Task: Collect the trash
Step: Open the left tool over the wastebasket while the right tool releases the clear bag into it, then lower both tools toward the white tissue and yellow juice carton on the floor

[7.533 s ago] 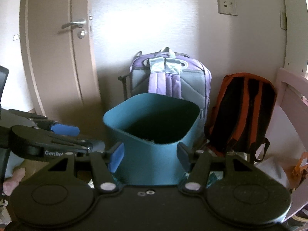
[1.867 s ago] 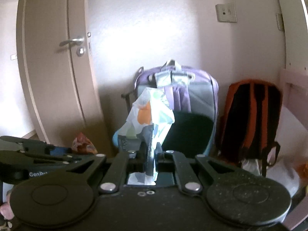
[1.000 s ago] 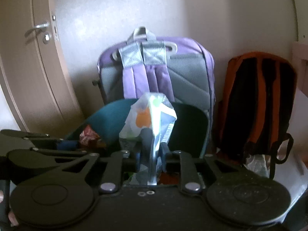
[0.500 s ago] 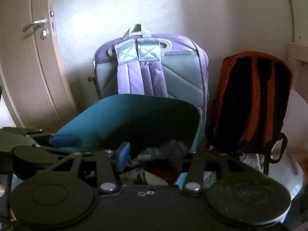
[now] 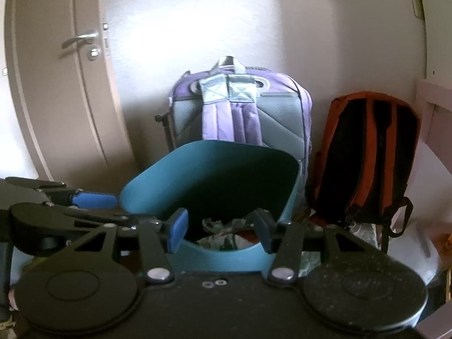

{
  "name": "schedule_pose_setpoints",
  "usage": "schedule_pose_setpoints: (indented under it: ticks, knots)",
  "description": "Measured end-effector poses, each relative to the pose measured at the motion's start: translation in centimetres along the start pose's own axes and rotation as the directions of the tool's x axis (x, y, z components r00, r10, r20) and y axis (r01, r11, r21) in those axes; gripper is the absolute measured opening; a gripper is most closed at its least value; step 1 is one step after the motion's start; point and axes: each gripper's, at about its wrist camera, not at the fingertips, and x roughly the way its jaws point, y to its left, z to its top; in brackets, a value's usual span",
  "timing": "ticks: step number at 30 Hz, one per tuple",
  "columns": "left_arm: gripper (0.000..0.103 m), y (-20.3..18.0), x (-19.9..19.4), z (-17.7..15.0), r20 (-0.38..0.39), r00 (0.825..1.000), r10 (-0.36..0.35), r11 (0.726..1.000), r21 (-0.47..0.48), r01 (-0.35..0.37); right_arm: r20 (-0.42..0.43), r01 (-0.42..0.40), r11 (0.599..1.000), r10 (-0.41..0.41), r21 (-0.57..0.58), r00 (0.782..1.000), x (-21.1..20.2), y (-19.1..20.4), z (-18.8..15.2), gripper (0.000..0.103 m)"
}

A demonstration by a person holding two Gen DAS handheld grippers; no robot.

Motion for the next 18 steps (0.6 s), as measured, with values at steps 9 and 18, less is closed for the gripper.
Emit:
schedule_pose_setpoints:
  ticks: [9, 18]
  knots:
    - [0.072, -0.3, -6.1, -3.2, 0.018, 1.000, 0.005, 1.000, 0.000, -0.005, 0.009, -0.045, 0.998, 0.045, -0.034, 0.999, -5.4, 2.5, -1.7, 0.057]
    - [0.083, 0.1, -10.7, -8.5, -0.014, 1.000, 0.011, 0.999, -0.044, -0.012, -0.038, -0.121, 0.990, 0.118, -0.074, 0.992, -9.1, 5.3, -5.8, 0.058]
